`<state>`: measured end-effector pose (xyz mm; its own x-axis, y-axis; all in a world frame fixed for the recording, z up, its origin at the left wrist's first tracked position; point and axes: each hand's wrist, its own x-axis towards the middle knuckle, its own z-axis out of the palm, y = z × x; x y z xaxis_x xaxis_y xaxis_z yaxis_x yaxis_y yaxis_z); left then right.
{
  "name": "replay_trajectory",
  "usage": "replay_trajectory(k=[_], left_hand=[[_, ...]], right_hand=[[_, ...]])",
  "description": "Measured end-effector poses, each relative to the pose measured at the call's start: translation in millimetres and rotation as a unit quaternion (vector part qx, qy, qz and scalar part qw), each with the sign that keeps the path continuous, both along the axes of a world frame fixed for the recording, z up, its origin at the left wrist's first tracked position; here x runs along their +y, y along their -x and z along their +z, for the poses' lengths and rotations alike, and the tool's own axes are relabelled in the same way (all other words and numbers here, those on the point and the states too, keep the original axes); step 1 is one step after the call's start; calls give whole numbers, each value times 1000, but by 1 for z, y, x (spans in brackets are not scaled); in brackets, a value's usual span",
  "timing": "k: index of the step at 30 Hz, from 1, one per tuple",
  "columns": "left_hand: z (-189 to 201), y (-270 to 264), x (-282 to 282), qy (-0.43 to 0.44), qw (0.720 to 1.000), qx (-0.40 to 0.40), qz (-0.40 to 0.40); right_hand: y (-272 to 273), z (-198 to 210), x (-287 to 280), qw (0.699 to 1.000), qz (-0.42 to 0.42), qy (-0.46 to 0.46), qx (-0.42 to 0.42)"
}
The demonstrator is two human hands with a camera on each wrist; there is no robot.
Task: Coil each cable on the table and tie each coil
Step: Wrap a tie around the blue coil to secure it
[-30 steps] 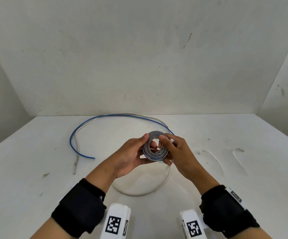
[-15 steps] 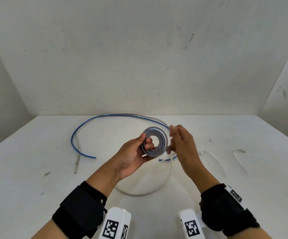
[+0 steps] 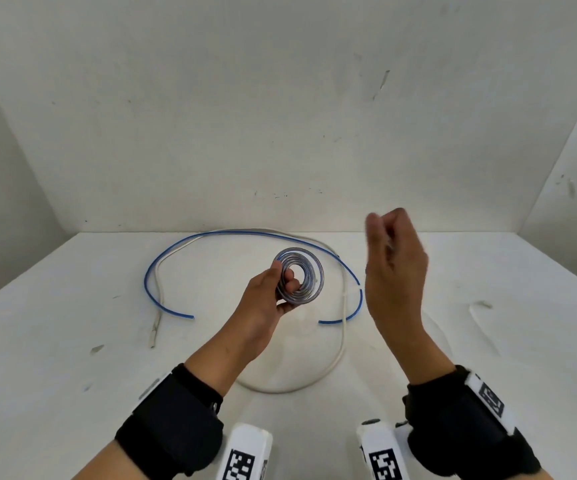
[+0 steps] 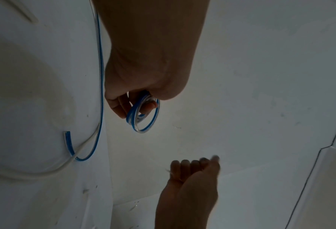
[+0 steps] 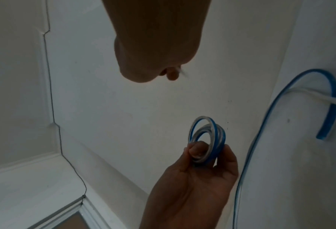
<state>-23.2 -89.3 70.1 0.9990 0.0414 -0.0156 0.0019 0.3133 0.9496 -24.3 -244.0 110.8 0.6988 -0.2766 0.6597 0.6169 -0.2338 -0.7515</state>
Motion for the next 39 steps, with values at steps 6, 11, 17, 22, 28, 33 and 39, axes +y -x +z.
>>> replay_trajectory(k=[6,11,17,22,28,33,39], left_hand=[[12,4,0,99,993,-3,-70],[12,9,6,132,984,9,-116],[11,9,11,61,989,23,-130],[8,10,13,105,982,35,-155],[7,10,15,95,990,50,-97],[9,12,13,49,996,60,-47],[6,11,3,-8,997,70,-34]], right_hand=[[-16,-32,7,960,89,184,189],[-14,-37,9,926,281,-4,253],[-7,-36,7,856,378,-135,326],[-8,-38,4,809,394,-202,386],[-20,-33,-1,928,183,-193,260],[-7,4,-9,946,144,-280,79],[10,19,13,953,180,-242,-14]])
